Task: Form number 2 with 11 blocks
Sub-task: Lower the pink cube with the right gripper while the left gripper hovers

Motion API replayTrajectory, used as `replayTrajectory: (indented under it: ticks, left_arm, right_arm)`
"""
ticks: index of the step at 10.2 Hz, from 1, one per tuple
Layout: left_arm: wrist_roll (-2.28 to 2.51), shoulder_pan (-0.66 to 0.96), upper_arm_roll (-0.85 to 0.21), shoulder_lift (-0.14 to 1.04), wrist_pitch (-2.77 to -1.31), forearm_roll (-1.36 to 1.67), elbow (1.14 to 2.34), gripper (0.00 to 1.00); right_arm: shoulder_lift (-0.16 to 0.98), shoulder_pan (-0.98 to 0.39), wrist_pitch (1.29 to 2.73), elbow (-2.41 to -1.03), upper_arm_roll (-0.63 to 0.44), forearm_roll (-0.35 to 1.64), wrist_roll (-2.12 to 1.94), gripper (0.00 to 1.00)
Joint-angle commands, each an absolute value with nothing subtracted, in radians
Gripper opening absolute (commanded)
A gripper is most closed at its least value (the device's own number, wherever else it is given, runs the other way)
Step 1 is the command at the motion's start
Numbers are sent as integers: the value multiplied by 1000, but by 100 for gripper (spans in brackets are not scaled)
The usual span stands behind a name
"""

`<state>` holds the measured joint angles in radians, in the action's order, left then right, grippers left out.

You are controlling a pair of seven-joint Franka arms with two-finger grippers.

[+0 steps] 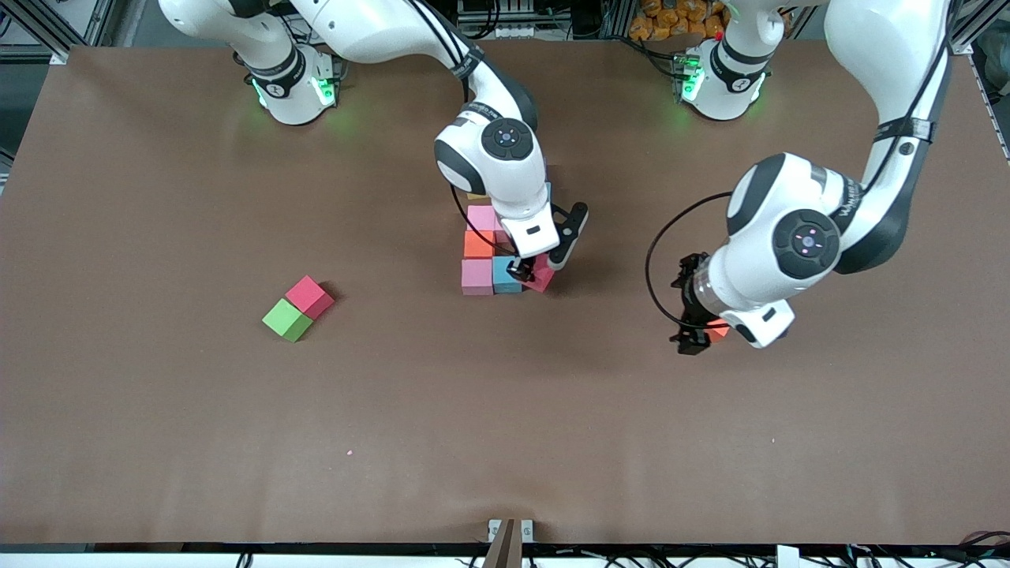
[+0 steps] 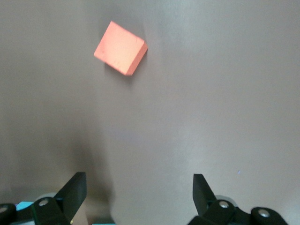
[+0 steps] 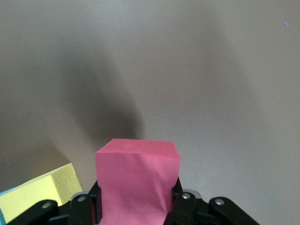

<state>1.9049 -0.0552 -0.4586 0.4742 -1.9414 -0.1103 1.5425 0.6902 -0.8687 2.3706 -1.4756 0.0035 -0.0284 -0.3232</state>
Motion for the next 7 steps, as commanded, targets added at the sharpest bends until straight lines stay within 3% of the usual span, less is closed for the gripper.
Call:
replayTrajectory:
  ticks: [1, 7]
  left_arm:
    - [1884, -95, -460, 440, -1919, -127, 1543, 100]
    - [1873, -127, -460, 462, -1905, -112, 1520, 100]
  right_arm:
    - [736, -888, 2420, -1421, -2, -40, -428, 46]
    - [793, -900, 2439, -1425, -2, -19, -617, 42]
